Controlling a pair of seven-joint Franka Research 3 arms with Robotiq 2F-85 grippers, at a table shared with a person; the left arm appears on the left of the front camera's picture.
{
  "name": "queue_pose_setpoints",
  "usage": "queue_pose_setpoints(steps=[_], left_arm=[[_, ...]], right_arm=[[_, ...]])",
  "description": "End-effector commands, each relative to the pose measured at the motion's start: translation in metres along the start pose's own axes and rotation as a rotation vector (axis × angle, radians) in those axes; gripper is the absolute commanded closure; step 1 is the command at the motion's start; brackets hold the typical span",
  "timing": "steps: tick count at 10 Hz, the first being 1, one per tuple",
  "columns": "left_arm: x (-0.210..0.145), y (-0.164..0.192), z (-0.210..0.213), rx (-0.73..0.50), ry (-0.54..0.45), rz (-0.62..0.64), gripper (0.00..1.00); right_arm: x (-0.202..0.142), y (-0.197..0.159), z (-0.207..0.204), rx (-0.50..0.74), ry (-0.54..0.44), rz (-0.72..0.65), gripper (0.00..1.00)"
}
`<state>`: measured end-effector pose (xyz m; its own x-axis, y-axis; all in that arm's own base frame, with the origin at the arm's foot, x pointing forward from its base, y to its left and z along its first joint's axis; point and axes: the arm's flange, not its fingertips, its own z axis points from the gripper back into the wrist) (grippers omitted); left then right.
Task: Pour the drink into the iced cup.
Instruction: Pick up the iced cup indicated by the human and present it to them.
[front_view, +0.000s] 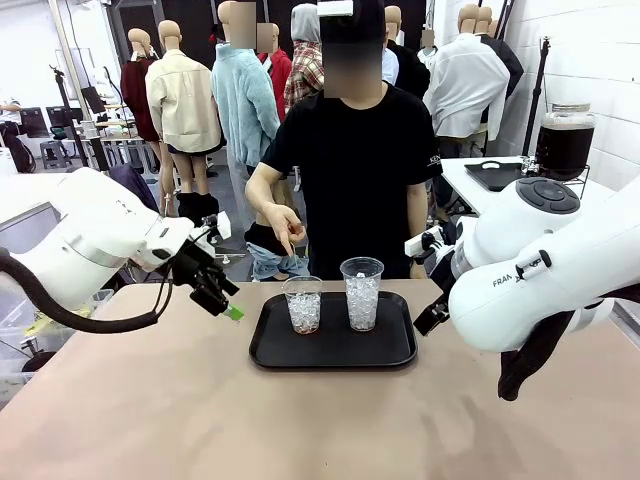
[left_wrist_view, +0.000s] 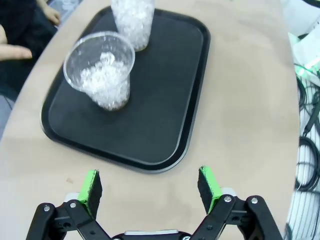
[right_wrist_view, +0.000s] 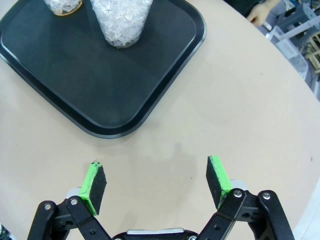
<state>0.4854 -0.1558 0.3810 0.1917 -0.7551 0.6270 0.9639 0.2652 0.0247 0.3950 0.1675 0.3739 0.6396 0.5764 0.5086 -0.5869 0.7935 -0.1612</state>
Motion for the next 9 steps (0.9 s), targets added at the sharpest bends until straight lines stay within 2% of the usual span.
queue_pose_setpoints(steps=[1,2,4,5,6,7,8,9], left_arm=[[0.006,0.012,-0.033,0.191,0.115,0.148,0.0],[0.0,0.0,0.0,0.0,0.0,0.0,0.0],[0.0,0.0,0.0,0.0,0.0,0.0,0.0],[-0.006,0.007,-0.015,0.046,0.045,0.029,0.0],[-0.013,0.037,-0.026,0.006,-0.041,0.032,0.0],[-0.018,0.07,-0.037,-0.048,-0.048,0.043,0.0],[-0.023,0.093,-0.046,-0.016,-0.127,0.076,0.0],[-0.023,0.105,-0.056,-0.053,-0.17,0.059,0.0]], right_arm=[[0.0,0.0,0.0,0.001,0.001,0.0,0.0],[0.0,0.0,0.0,0.001,0.001,0.0,0.0],[0.0,0.0,0.0,0.001,0.001,0.0,0.0],[0.0,0.0,0.0,0.001,0.001,0.0,0.0],[0.0,0.0,0.0,0.001,0.001,0.0,0.0],[0.0,0.0,0.0,0.001,0.001,0.0,0.0],[0.0,0.0,0.0,0.001,0.001,0.0,0.0],[0.0,0.0,0.0,0.001,0.001,0.0,0.0]])
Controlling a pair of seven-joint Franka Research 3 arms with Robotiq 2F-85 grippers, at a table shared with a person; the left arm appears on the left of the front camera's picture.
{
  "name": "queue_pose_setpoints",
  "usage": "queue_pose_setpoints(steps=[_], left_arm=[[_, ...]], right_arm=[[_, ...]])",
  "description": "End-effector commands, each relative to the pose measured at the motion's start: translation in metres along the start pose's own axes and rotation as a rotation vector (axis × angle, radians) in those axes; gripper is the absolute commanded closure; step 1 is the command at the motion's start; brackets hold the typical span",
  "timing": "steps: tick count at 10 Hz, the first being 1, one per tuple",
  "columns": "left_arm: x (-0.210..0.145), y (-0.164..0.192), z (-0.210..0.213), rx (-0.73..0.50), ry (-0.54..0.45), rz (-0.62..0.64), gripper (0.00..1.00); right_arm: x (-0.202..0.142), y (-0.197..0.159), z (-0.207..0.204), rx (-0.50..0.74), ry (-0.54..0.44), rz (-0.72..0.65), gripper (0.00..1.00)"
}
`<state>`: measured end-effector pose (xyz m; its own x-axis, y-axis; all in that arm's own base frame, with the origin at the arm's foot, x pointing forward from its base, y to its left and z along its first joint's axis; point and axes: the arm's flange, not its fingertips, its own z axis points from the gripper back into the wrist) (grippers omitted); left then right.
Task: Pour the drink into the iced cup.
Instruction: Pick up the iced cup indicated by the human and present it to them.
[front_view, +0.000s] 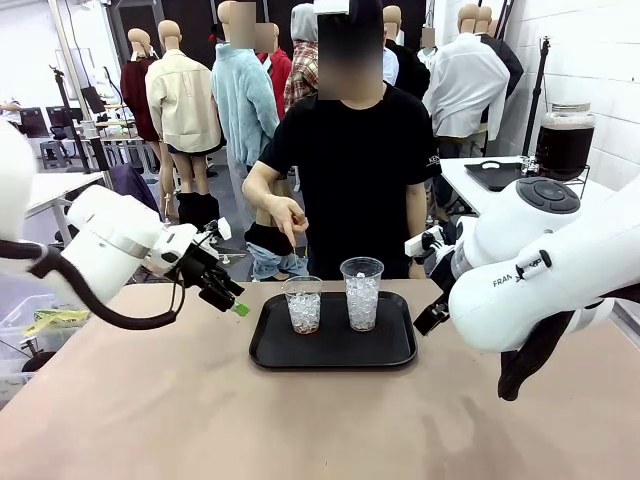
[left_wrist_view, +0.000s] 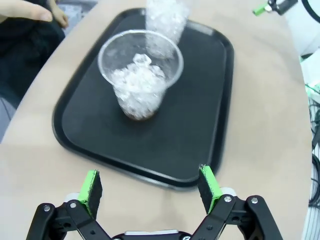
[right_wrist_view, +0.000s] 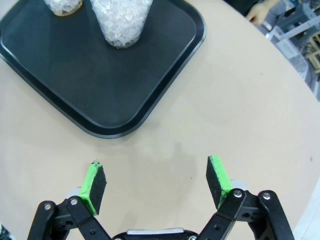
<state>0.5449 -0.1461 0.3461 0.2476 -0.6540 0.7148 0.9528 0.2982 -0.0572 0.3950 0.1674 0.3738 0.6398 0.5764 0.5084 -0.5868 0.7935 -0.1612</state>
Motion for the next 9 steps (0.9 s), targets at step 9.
queue_pose_setpoints(steps=[9], left_arm=[[-0.003,0.044,-0.056,-0.051,-0.188,-0.249,0.0]], right_arm=[[0.0,0.0,0.0,0.001,0.0,0.0,0.0]])
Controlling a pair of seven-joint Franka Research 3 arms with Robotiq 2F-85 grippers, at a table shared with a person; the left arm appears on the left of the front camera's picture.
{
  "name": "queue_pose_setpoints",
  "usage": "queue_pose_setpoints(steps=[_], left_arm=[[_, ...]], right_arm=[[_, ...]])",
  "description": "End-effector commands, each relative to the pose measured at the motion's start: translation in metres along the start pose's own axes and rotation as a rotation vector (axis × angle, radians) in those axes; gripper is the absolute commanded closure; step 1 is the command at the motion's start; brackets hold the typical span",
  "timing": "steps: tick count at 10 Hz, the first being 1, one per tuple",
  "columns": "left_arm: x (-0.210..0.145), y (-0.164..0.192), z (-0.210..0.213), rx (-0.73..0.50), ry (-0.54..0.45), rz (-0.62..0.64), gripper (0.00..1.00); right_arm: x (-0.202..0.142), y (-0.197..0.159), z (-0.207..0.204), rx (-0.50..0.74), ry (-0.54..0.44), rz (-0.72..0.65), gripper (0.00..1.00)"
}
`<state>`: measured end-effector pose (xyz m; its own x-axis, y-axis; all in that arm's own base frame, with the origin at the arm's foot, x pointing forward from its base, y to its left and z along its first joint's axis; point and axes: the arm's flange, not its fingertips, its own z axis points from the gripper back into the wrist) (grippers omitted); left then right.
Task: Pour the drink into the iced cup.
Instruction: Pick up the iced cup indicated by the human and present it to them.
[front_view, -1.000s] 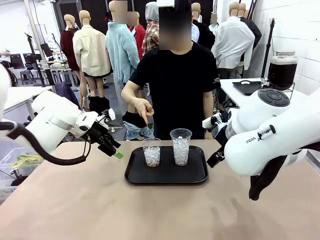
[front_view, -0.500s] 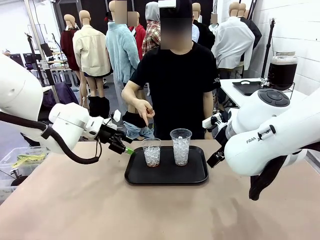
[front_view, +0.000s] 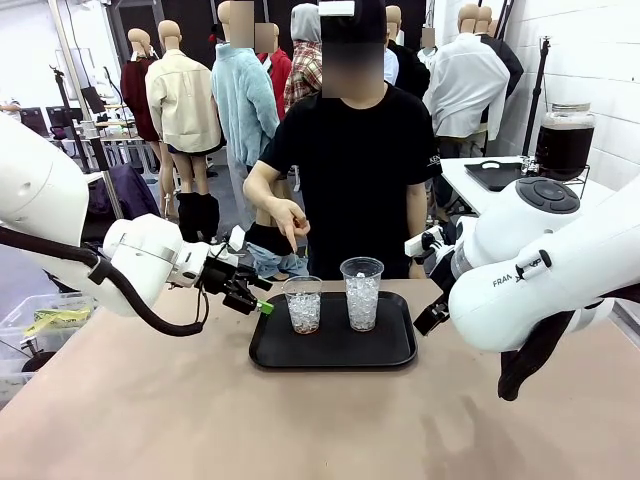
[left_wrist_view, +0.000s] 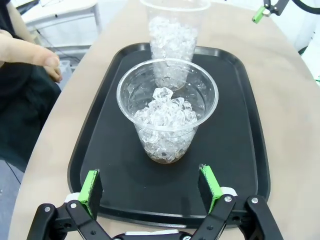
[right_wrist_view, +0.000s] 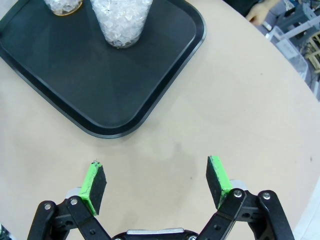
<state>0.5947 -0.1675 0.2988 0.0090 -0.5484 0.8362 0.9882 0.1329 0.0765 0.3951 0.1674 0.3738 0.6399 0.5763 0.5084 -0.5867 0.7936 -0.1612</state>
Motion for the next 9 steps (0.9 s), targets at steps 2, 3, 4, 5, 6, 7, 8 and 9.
queue_pose_setpoints(steps=[2,3,4,5,6,7,8,9], left_arm=[[-0.004,0.003,-0.011,0.006,-0.036,0.003,0.0],[-0.004,0.006,-0.021,-0.011,-0.056,0.022,0.0],[-0.007,0.011,-0.028,-0.021,-0.086,0.027,0.0],[-0.009,0.015,-0.028,-0.011,-0.116,0.033,0.0],[-0.011,0.015,-0.03,-0.029,-0.139,0.04,0.0],[-0.011,0.015,-0.032,-0.056,-0.163,0.049,0.0],[-0.012,0.016,-0.036,-0.054,-0.187,0.049,0.0],[-0.014,0.017,-0.041,-0.078,-0.19,0.055,0.0]], right_arm=[[0.0,0.0,0.0,0.001,0.0,0.0,0.0],[0.0,0.0,0.0,0.001,0.0,0.0,0.0],[0.0,0.0,0.0,0.001,0.0,0.0,0.0],[0.0,0.0,0.0,0.001,0.0,0.0,0.0],[0.0,0.0,0.0,0.001,0.0,0.0,0.0],[0.0,0.0,0.0,0.001,0.0,0.0,0.0],[0.0,0.0,0.0,0.001,0.0,0.0,0.0],[0.0,0.0,0.0,0.001,0.0,0.0,0.0]])
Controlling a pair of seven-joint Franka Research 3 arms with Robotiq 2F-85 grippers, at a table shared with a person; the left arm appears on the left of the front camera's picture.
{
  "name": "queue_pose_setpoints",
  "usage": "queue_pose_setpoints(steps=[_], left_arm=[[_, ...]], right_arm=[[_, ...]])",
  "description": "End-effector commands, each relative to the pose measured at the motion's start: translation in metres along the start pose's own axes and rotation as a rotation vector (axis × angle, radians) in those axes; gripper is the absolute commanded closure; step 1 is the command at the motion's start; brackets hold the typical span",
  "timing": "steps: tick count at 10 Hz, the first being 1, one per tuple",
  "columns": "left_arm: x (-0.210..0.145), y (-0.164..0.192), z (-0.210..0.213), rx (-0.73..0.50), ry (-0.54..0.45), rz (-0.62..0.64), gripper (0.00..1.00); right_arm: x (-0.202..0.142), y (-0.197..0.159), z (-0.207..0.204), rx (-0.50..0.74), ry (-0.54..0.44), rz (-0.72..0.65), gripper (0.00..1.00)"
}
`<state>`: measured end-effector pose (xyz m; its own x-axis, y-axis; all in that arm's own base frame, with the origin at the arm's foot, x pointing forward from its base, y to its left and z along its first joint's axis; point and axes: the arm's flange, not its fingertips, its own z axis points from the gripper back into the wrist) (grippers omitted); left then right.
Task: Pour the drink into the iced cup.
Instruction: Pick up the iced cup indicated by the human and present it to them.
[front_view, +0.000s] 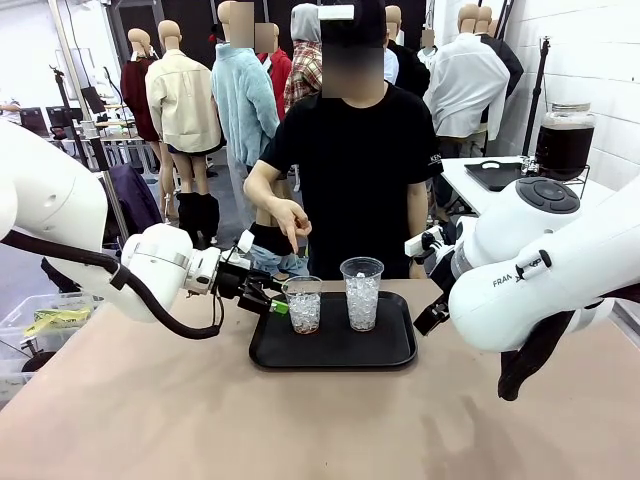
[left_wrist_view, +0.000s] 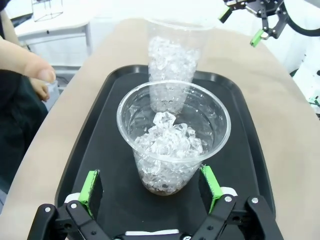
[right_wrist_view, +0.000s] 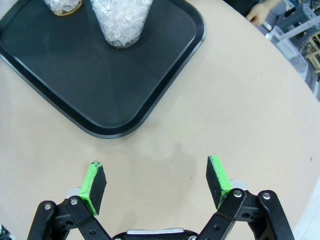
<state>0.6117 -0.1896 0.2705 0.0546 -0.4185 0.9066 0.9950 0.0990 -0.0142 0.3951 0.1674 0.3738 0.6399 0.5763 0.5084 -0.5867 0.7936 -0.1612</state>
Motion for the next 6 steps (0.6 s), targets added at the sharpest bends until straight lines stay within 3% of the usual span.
queue_pose_setpoints(steps=[1,6], left_arm=[[-0.005,0.007,-0.008,-0.01,-0.061,-0.021,0.0],[-0.012,0.016,-0.022,-0.06,-0.11,-0.051,0.0]], right_arm=[[0.0,0.0,0.0,0.001,0.0,0.0,0.0],[0.0,0.0,0.0,0.001,0.0,0.0,0.0]])
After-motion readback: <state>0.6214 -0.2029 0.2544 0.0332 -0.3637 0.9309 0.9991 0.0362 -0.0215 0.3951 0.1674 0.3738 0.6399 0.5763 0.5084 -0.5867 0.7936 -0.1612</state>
